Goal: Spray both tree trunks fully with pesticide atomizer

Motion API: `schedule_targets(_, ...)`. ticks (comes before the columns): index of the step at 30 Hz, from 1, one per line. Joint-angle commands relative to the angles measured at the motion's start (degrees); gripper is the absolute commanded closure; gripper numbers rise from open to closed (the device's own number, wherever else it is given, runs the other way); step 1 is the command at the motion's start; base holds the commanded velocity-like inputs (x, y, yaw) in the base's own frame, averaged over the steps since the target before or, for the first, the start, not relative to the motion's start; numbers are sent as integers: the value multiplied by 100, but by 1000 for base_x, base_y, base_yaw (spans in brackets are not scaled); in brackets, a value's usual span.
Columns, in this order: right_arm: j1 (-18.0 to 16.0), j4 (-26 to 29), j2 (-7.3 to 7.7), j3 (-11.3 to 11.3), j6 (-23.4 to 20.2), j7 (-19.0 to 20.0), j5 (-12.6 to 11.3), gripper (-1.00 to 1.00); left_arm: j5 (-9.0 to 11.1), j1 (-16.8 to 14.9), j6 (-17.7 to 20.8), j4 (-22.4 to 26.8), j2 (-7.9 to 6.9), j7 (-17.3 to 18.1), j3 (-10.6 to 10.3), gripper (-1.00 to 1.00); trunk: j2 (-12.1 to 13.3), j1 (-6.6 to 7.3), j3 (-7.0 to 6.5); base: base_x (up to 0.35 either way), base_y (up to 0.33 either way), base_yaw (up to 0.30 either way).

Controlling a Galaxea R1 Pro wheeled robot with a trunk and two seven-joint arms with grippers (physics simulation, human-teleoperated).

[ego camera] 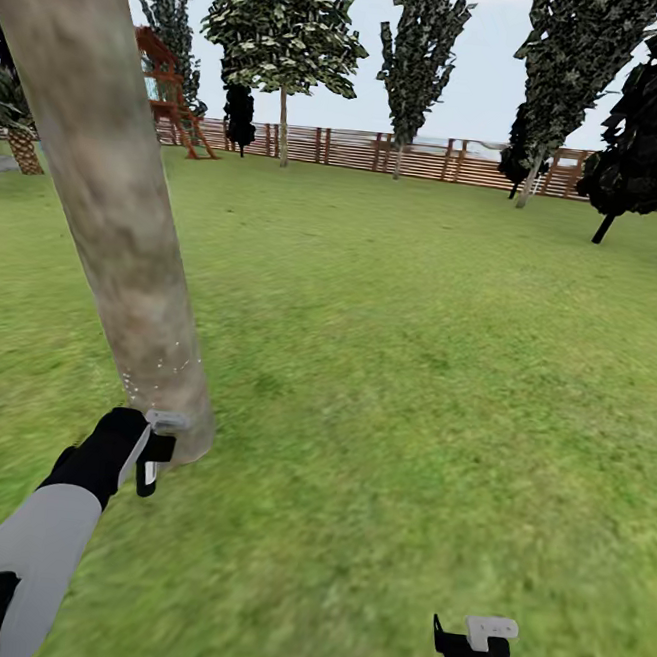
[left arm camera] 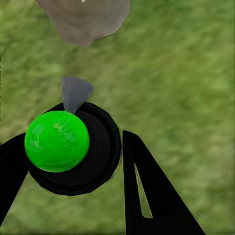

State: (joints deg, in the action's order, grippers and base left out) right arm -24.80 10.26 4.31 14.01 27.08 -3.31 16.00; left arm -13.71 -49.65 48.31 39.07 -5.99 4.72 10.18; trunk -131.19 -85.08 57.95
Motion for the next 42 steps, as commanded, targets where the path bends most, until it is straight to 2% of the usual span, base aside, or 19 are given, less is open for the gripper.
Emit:
schedule_targets(1,-3,-7,-1,23,17,-29,61,-100,-61,3,21,5,4,49,19,100,-2,-1,5,208,-206,269)
schedule_targets(7,-5,-7,-6,23,17,-29,68,-100,-62,17,12,-14,6,38,22,100,-2,-1,5,74,-41,275)
schedule_targets(13,-5,-7,-9,23,17,-29,68,-100,-22,17,4,-14,39,-318,18,100,-2,-1,5,1,-1,247)
schedule_targets(25,-3,-8,-1,23,17,-29,70,-100,-9,17,-15,-17,88,-349,16,100,-2,-1,5,114,-187,12)
schedule_targets(29,-4,-7,-1,23,17,-29,64,-100,-22,19,-15,-52,54,-349,25,100,-2,-1,5,82,-268,0)
schedule_targets(31,-6,-7,-1,23,17,-29,62,-100,-23,103,-23,-134,13,-349,96,100,-2,-1,5,75,-269,0)
schedule_targets(35,-5,-7,-1,23,17,-29,61,-100,-19,235,-40,-169,-82,-341,385,100,-2,-1,5,77,-270,0)
schedule_targets(42,-7,-7,-9,23,17,-29,63,-100,-8,245,-41,-170,62,-348,403,100,-2,-1,5,159,-248,199)
